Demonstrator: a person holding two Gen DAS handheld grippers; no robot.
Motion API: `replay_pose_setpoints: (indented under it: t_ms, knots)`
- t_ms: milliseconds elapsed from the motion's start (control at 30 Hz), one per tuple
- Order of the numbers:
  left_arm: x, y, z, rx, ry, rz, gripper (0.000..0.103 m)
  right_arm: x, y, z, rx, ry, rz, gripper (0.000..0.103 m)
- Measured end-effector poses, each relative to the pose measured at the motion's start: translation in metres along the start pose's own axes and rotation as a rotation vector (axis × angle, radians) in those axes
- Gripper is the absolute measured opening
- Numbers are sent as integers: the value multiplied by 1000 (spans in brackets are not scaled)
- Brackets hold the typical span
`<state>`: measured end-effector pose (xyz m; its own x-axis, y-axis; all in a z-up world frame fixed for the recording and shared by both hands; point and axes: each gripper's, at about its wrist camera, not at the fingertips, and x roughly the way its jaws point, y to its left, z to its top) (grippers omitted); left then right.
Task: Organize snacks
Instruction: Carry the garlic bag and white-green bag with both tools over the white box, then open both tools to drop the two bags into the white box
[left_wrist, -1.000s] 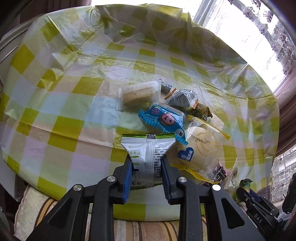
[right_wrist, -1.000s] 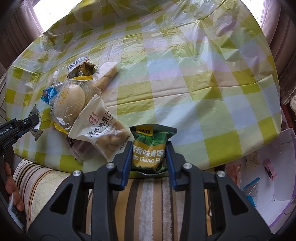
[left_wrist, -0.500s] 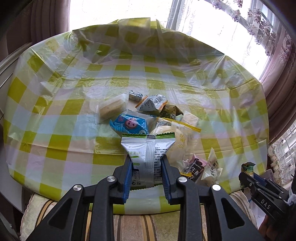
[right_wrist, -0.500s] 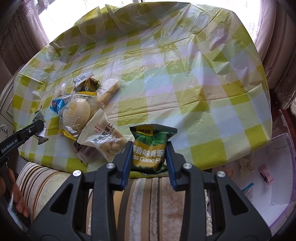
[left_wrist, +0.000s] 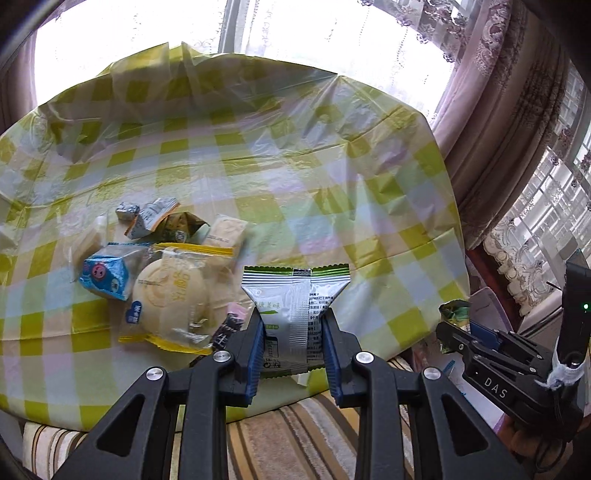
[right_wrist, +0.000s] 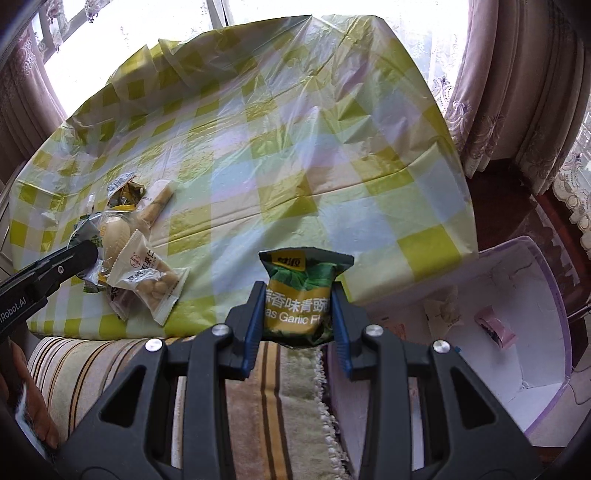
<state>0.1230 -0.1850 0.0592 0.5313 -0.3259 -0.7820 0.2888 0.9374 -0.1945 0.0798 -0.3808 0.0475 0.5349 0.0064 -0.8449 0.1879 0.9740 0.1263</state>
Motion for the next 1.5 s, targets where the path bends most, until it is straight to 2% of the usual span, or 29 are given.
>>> replay_pose_setpoints:
  t_ms: [333, 533, 767, 1033, 1067, 1133, 1200, 1233, 1267, 1367, 1500]
  knots:
    - [23, -85, 4, 186, 44, -160, 30, -11, -82, -7, 112, -2, -150, 38]
    - [43, -134, -2, 277, 102, -257, 30, -17, -123, -11, 170, -15, -222, 38]
    - [60, -179, -10, 361, 150, -323, 30, -21, -156, -13, 225, -25, -270, 38]
    - [76, -211, -11, 391, 180, -402, 32, -24, -177, -13, 267, -37, -286, 38]
    - [79, -211, -11, 388, 186, -410, 33, -24, -178, -12, 269, -36, -287, 39]
    - [82, -212, -11, 381, 200, -414, 42, -24, -180, -12, 274, -37, -292, 40]
    - [81, -208, -8, 369, 190, -409, 62, -24, -181, -13, 278, -40, -299, 51]
    - [80, -206, -6, 365, 180, -405, 65, -25, -181, -13, 277, -46, -306, 64]
    - [78, -204, -4, 364, 170, -398, 68, -27, -181, -12, 276, -53, -317, 70]
    - [72, -197, 2, 362, 131, -360, 72, -28, -180, -10, 270, -56, -328, 72]
    - [60, -191, 8, 388, 37, -269, 76, -34, -173, -5, 240, -86, -357, 78]
